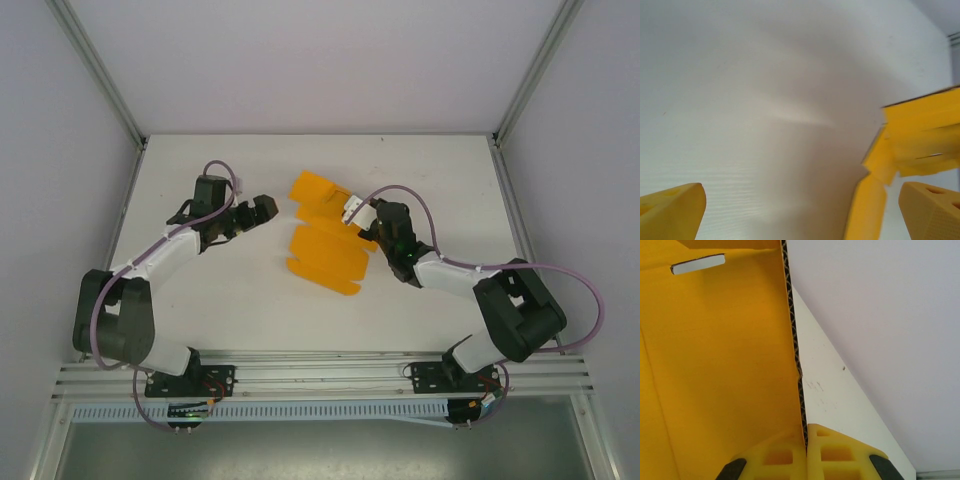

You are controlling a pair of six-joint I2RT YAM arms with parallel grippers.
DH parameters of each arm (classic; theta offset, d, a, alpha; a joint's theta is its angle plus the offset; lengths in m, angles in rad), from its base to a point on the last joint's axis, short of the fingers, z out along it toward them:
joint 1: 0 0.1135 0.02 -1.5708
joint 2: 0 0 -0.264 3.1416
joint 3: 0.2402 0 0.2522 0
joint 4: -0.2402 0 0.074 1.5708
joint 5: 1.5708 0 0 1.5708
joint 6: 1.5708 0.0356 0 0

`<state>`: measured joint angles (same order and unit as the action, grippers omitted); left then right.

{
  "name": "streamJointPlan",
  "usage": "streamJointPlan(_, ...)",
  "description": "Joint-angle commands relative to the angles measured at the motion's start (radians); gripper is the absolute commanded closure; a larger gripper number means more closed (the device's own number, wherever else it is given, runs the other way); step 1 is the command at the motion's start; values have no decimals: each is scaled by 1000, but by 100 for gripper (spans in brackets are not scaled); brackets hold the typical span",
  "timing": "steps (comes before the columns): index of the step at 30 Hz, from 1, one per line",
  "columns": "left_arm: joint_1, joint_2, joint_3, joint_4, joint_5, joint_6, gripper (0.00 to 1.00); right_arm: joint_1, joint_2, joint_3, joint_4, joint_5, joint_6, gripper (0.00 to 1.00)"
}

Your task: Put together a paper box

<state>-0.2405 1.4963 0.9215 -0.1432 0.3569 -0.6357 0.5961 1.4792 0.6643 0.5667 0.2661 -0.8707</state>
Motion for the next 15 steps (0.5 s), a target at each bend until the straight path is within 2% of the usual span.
streamJointPlan(1,-6,52,2,-38,-95,-1,1,-7,-40,-6,2,-39,51,100)
streamJointPlan(3,-5,93,19,-12,-107,-17,2,-8,-44,-2,-2,-53,68,100)
streamJointPlan(9,-7,239,81,116,38,7,2,-8,-47,-1,-2,-86,90,100)
streamJointPlan(15,-17,276,-3,434,263,0,2,-8,-39,14,-22,-86,103,100)
